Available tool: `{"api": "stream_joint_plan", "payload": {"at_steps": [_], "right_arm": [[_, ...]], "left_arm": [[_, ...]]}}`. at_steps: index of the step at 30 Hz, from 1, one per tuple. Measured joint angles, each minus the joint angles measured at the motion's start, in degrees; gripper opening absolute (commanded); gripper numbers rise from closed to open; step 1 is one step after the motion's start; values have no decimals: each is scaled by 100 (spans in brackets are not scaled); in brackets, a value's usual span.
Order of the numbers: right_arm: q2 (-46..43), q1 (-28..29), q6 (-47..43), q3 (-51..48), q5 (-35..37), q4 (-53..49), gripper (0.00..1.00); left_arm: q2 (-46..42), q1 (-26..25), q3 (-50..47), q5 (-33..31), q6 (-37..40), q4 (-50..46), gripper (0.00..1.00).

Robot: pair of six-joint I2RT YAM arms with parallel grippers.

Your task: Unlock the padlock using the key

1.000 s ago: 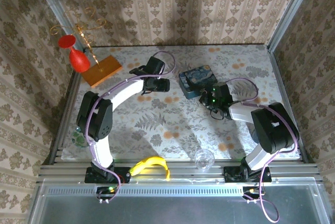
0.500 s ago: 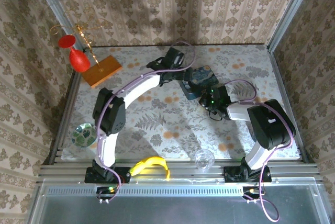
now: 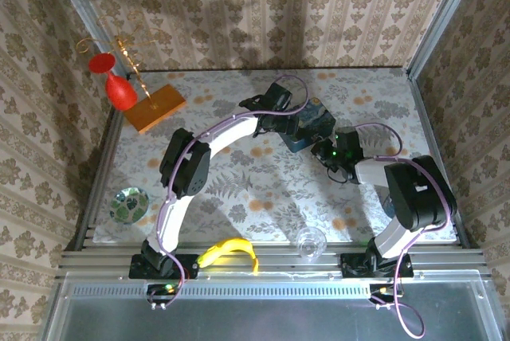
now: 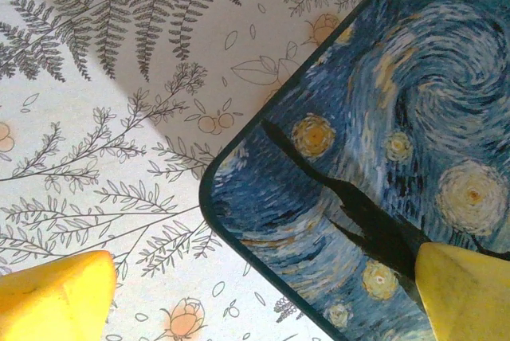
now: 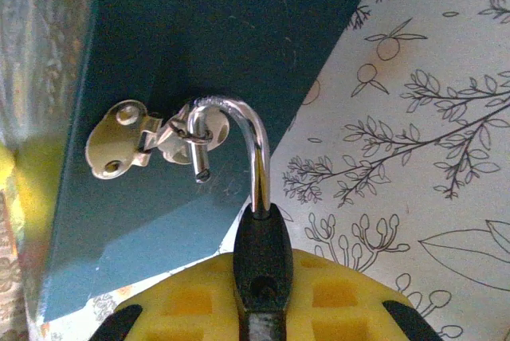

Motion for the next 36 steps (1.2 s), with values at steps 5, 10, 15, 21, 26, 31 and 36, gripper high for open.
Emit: {"api": "stream_joint_plan", "payload": {"at_steps": [5, 10, 15, 21, 26, 31, 36], "right_arm": [[162, -232, -20, 76, -487, 116, 0], [564, -409, -11, 481, -741, 153, 0], [1279, -562, 238, 1156, -975, 431, 0], [1351, -780, 286, 1419, -918, 481, 0], [1268, -966, 170, 1606, -675, 214, 0], [831, -951, -363, 1602, -470, -927, 0], [260, -809, -914, 1261, -197, -1823, 0]], "left_arm": [[-35, 24, -125, 63, 2, 173, 94], [-66, 72, -240, 109, 9, 343, 93], [-87, 114, -280, 103, 13, 378, 91], [-186, 166, -455, 101, 13, 483, 88], [-256, 221, -538, 114, 13, 470, 88], [-313, 339, -612, 157, 13, 466, 88], [-332, 605, -599, 173, 55, 391, 88]]}}
